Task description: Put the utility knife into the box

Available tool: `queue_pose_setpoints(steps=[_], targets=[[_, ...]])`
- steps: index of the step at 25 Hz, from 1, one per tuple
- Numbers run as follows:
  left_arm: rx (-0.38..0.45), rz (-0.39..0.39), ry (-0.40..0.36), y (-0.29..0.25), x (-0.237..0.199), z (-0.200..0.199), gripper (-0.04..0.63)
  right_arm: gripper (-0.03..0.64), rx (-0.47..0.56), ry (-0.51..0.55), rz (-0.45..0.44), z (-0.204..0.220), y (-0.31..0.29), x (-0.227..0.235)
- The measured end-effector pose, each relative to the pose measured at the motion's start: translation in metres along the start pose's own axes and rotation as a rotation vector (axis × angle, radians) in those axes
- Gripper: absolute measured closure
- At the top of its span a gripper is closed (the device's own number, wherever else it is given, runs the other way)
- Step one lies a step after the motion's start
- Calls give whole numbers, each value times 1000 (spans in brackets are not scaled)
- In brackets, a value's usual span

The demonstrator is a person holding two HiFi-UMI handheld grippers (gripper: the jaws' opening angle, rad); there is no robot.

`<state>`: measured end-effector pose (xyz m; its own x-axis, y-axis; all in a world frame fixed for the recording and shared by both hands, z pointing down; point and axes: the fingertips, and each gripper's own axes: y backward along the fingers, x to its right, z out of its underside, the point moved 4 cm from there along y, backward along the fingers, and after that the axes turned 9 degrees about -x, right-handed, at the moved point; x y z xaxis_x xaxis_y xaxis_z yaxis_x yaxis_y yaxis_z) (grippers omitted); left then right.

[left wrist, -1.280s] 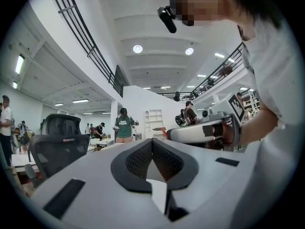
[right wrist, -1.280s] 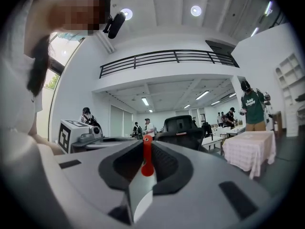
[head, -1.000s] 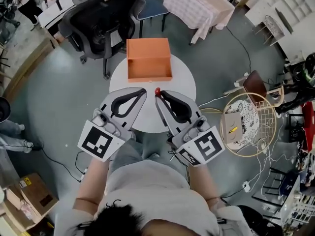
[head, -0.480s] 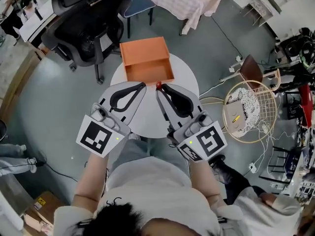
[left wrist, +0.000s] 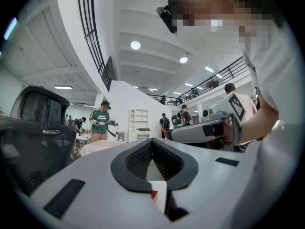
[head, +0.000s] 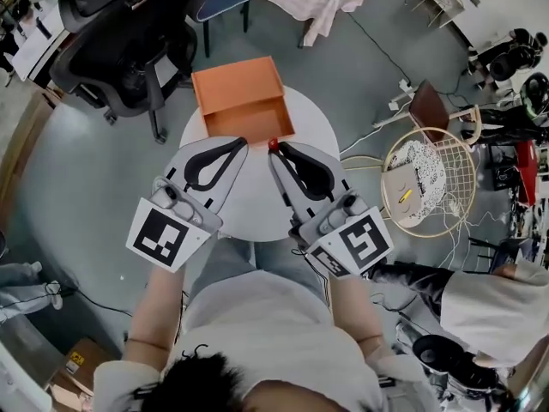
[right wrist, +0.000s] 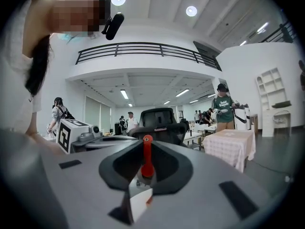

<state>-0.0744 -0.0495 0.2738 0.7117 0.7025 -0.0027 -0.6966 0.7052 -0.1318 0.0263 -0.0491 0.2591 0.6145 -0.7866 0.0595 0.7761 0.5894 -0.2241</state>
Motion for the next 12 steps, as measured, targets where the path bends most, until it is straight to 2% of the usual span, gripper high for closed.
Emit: queue_pose_setpoints(steps=[12], targets=[[-29,-134,56,-17,-23,13,586,560,-76,21,-132,11,-41,45]])
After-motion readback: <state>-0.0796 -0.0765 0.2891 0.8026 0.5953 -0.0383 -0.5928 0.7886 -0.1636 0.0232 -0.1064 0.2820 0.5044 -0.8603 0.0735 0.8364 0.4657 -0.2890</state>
